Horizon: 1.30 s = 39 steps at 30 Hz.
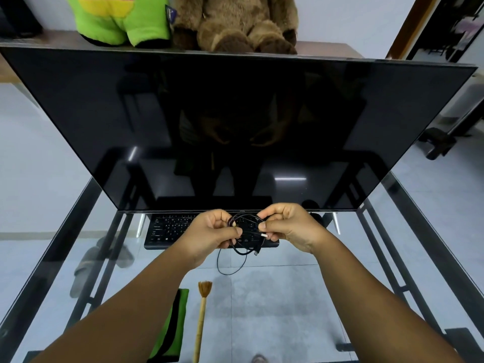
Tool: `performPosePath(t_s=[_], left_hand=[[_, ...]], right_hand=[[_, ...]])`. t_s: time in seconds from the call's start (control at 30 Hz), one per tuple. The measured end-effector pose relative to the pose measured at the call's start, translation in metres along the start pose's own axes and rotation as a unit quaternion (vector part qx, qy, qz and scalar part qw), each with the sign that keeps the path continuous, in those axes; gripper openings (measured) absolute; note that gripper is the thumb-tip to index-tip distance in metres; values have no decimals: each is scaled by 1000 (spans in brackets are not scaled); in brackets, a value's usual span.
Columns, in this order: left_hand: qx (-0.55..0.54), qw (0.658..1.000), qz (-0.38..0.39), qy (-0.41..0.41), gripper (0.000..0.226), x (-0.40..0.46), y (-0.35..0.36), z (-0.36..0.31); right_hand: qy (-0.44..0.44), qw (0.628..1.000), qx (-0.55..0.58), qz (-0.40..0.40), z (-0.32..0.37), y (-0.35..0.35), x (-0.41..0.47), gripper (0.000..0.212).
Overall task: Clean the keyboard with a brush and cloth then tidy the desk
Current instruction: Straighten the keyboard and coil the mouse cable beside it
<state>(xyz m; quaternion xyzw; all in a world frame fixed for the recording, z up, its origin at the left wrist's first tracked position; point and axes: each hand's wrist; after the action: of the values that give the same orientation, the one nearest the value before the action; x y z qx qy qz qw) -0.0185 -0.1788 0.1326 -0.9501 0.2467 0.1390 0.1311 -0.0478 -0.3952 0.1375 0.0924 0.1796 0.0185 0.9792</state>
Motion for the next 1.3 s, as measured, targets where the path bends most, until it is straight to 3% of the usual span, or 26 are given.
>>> performPosePath(t_s=[0.1, 0.17, 0.23, 0.27, 0.37, 0.5, 0.6, 0.9, 1.1, 1.3], left_hand=[[112, 990, -91, 10, 10, 4, 4, 1], [259, 954, -143, 42, 13, 8, 5, 3], [360, 919, -149, 59, 26, 9, 5, 3], [366, 919, -133, 55, 30, 10, 5, 2], [316, 946, -61, 25, 35, 11, 1, 4], [203, 978, 54, 13, 8, 13, -6, 7], [107, 990, 88, -3, 11, 13, -2, 10], [70, 995, 16, -70, 13, 31, 32, 20], [24, 991, -41, -128, 12, 57, 76, 25], [-19, 978, -105, -182, 13, 96, 125, 41]], right_hand=[[-5, 999, -44, -11, 0, -1, 1, 22], [-14, 997, -69, -17, -1, 0, 2, 22], [-34, 995, -89, -35, -3, 2, 3, 20], [-48, 993, -97, -51, -5, 2, 4, 18], [-85, 983, -129, -96, -11, 0, 6, 14], [-83, 983, -135, -92, -15, -4, 5, 12], [-78, 987, -105, -92, -16, -7, 3, 12], [-67, 983, -76, -150, -32, -34, 4, 15], [-47, 973, 11, -225, -53, -60, 5, 17], [-1, 967, 86, -242, -80, -96, 10, 26]])
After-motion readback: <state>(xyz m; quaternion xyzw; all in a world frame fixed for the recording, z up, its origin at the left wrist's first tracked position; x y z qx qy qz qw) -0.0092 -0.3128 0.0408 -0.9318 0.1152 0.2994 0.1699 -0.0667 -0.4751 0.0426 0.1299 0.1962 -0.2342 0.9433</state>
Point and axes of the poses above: each hand's wrist, its own x-axis towards the middle knuckle, its own y-axis out of the palm, z = x × y, and after that the axes turned 12 degrees about x, right-handed
